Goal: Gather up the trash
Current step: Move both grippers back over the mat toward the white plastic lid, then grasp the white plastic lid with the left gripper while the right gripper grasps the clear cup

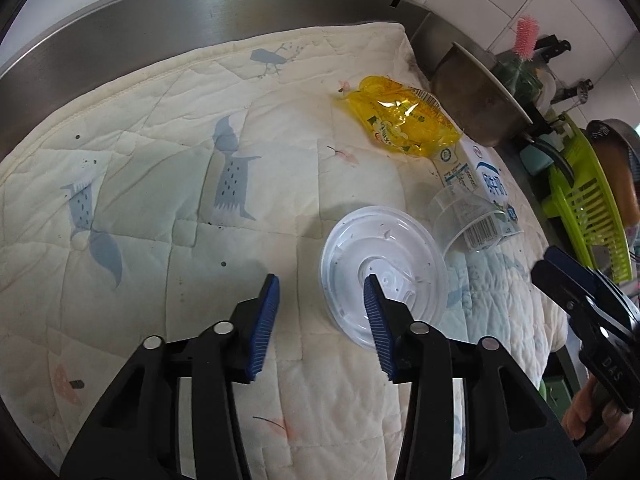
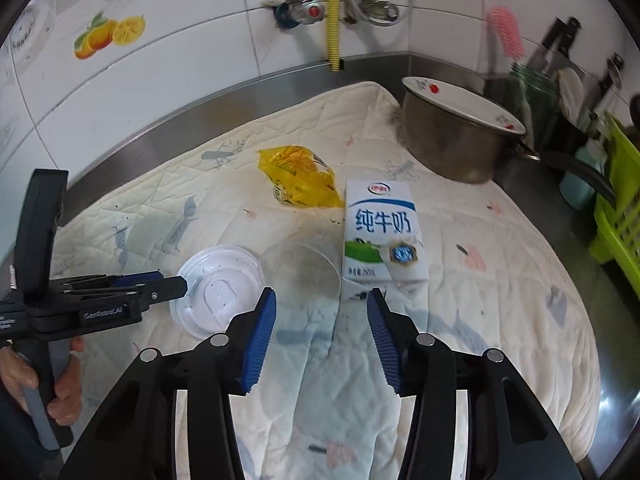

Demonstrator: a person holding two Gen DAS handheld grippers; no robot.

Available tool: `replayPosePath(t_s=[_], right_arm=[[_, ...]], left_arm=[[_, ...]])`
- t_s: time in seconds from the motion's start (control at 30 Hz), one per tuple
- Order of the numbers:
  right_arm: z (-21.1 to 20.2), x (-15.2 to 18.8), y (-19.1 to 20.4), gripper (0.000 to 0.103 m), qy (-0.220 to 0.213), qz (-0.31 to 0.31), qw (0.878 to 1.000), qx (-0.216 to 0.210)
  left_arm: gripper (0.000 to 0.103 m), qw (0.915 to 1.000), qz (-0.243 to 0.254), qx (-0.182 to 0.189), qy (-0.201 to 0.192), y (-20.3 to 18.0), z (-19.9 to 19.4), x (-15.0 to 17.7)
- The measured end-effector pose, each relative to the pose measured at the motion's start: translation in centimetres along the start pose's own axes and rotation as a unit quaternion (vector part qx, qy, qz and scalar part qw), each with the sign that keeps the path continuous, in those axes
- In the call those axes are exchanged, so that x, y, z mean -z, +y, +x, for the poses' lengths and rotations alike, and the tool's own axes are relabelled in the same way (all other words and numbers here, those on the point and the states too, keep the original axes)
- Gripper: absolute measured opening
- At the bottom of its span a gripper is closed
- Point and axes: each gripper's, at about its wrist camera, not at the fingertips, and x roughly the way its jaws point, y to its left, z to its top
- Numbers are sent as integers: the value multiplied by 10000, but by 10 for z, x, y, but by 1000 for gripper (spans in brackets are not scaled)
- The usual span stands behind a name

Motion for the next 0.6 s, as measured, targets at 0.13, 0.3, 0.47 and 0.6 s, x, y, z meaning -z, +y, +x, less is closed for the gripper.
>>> replayPosePath(t_s=[0.13,0.3,0.47,0.6], right_arm=[[10,-6,7,41,-16,-357,9993,108],[21,-9,9,39,35,-542,9984,167],[31,-11,10,36,83,-669,9976,154],[39,-13,13,33,111,-848,9960,253]], left_arm=[[34,10000,69,29,46,1,5,0],[27,9997,163,150,54,0,10,0],[24,9995,252,169,99,-3,17,-2],[8,9996,241,143,96,-2,20,-3]])
